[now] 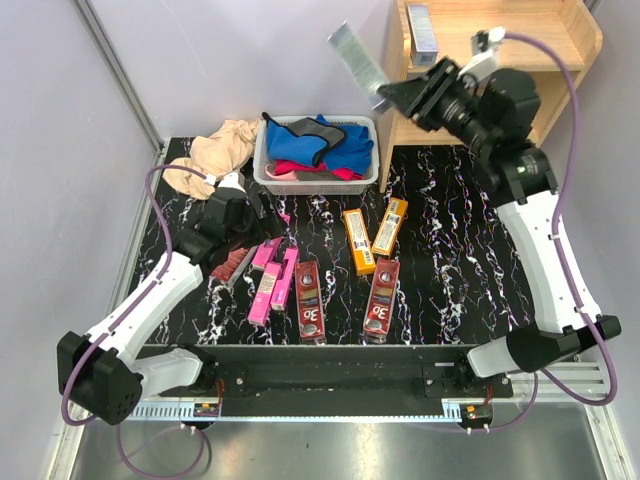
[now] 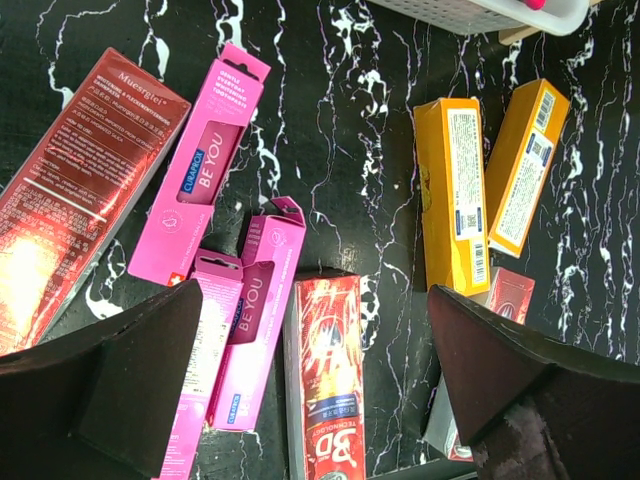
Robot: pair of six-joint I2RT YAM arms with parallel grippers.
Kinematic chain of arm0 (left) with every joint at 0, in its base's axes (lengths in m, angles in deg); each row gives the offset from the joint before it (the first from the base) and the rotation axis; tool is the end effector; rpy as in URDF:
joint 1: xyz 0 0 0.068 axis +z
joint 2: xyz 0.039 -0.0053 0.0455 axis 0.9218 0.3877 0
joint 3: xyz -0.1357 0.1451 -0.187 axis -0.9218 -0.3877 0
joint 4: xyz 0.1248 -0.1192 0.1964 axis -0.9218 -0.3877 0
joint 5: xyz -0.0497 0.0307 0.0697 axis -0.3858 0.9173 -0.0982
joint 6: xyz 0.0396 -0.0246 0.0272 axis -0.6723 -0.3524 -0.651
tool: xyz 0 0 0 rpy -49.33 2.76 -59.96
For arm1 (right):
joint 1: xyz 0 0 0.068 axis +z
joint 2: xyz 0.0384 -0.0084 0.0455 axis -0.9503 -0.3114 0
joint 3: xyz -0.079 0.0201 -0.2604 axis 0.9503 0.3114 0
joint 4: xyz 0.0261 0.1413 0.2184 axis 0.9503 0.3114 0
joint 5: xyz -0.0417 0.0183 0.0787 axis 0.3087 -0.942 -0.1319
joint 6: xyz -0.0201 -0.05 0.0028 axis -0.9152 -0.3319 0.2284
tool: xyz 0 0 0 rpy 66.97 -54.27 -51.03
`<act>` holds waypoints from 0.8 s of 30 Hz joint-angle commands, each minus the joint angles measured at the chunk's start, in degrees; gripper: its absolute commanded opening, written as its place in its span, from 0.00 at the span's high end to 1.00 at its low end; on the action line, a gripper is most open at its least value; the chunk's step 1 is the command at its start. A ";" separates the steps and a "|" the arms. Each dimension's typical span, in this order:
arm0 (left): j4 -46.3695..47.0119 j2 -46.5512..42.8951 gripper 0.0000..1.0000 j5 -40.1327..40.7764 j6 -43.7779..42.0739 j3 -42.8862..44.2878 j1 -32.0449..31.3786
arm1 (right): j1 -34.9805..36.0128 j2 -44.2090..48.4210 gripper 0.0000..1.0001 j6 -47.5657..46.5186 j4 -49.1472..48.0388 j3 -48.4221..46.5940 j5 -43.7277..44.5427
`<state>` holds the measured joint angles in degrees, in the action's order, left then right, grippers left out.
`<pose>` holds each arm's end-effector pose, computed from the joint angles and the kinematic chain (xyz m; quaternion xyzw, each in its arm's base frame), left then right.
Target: Place and organize the toothpastes onto the shelf
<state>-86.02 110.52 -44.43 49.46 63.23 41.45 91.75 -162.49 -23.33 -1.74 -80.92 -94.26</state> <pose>0.2252 -0.1053 0.3035 -0.1168 0.8893 -0.2025 0.3930 0.2678 0.1083 0.5366 0.0161 0.6915 0.4528 0.5626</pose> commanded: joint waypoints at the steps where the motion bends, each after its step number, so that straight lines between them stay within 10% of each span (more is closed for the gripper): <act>1: 1.14 0.23 0.01 -0.49 -1.30 2.74 -0.37 | -3.55 -2.00 0.80 -1.22 -1.96 -9.05 -0.35; 24: 0.96 0.58 0.01 -1.19 -1.92 2.57 -1.07 | -26.76 -13.87 0.80 3.70 2.96 -23.82 -6.50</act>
<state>-86.02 110.85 -44.89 48.76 63.28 40.75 65.00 -176.18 -20.69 4.36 -100.70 -97.87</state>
